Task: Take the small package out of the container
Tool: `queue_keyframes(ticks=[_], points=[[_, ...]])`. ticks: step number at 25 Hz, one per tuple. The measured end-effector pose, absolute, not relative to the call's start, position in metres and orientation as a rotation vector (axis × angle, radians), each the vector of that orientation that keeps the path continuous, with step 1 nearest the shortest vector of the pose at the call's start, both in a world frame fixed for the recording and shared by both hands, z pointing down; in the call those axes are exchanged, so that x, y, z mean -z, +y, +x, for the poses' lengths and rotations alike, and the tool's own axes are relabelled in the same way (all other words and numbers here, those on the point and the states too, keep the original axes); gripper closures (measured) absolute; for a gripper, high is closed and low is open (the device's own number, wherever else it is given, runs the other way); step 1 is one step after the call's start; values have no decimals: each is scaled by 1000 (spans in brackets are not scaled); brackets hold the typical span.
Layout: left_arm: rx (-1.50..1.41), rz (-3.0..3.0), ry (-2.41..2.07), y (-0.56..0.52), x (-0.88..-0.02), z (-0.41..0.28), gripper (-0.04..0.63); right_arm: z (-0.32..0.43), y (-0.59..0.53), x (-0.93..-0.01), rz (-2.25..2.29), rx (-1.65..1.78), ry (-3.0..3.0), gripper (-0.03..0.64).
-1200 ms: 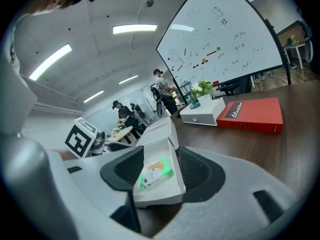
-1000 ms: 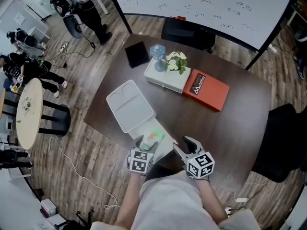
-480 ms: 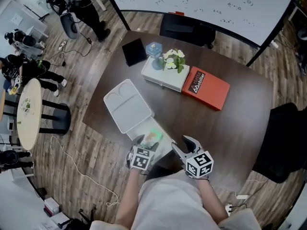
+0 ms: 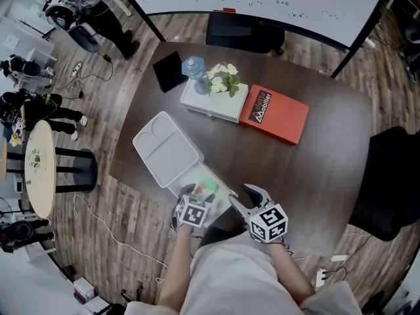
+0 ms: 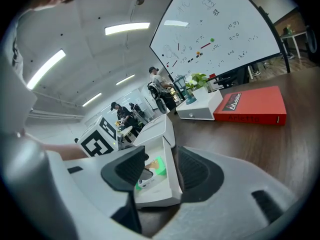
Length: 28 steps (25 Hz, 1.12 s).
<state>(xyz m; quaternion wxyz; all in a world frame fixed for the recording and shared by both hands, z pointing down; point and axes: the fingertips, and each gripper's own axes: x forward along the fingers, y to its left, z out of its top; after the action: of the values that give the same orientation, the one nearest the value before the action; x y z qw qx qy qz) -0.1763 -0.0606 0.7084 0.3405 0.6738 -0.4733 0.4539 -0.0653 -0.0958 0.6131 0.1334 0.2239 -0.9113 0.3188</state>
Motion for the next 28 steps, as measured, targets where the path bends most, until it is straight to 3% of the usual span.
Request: queue_keyframes(ticks=[28], points=[[-1276, 1660, -1172, -68, -752, -176, 270, -46, -116, -630, 715, -996, -2597, 423]])
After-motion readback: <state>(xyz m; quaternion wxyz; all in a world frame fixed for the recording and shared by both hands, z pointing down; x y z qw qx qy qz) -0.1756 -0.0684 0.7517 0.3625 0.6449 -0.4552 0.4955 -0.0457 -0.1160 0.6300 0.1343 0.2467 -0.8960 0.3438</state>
